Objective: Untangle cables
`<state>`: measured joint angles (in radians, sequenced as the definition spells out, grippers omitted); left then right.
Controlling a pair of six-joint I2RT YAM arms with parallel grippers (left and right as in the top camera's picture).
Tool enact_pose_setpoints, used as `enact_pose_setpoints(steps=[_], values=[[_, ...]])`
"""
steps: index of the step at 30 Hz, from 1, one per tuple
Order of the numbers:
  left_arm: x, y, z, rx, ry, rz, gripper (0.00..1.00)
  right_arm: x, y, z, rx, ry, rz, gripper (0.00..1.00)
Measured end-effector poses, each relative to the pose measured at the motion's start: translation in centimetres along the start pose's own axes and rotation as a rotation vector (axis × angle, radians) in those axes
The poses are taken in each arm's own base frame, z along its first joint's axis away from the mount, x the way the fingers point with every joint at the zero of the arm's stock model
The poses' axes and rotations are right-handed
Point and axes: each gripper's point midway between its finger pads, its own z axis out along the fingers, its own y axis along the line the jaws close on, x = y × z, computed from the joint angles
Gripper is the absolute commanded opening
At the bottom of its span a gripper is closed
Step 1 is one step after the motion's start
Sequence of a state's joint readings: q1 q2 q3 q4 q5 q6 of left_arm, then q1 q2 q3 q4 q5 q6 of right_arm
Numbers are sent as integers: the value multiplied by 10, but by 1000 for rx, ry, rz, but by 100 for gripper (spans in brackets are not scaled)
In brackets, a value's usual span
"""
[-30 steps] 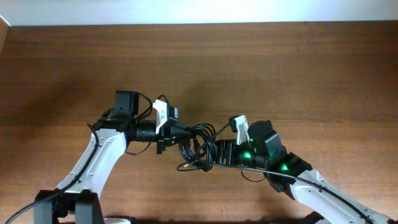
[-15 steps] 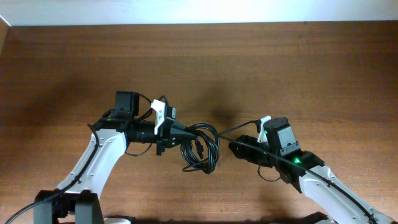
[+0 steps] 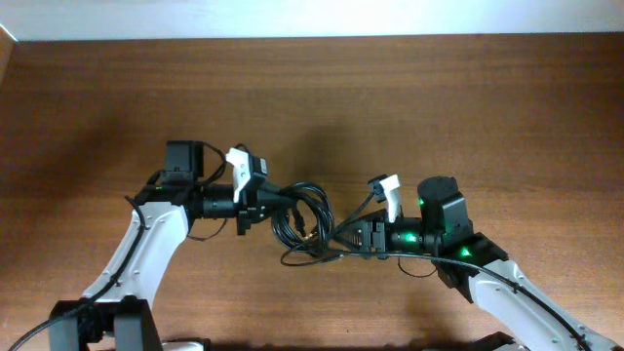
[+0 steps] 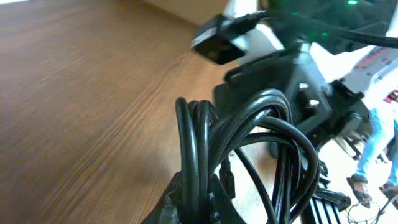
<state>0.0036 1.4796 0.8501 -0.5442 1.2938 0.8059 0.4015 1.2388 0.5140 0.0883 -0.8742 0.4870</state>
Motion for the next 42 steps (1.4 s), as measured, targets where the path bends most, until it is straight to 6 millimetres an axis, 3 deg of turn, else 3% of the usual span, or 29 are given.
enact_pose_setpoints(steps=[7, 17, 21, 25, 28, 31, 36, 39, 42], values=[[5, 10, -1, -50, 32, -80, 0, -3, 15, -1, -73, -1, -59, 64], [4, 4, 6, -23, 37, -77, 0, -4, 14, -1, -69, -5, -38, 64], [-4, -3, 6, 21, -4, -74, 0, -30, 21, -13, -124, -91, -48, 64], [-21, -9, -11, 77, -122, -124, 0, -49, 3, -35, -95, -163, 16, 64], [-24, -11, -23, 89, -170, -203, 0, -52, -2, -40, -88, -178, 36, 64], [-26, -20, -14, 131, -163, -191, 0, -50, -3, -39, -81, -172, 17, 64], [-30, -42, 14, 234, -136, -4, 0, -41, -7, -38, -66, -144, -33, 64], [-36, -46, 24, 262, -139, 115, 0, -39, -4, -38, -86, -133, -71, 64], [-35, -46, 26, 262, -133, 123, 0, -38, -2, -38, -96, -127, -84, 64]])
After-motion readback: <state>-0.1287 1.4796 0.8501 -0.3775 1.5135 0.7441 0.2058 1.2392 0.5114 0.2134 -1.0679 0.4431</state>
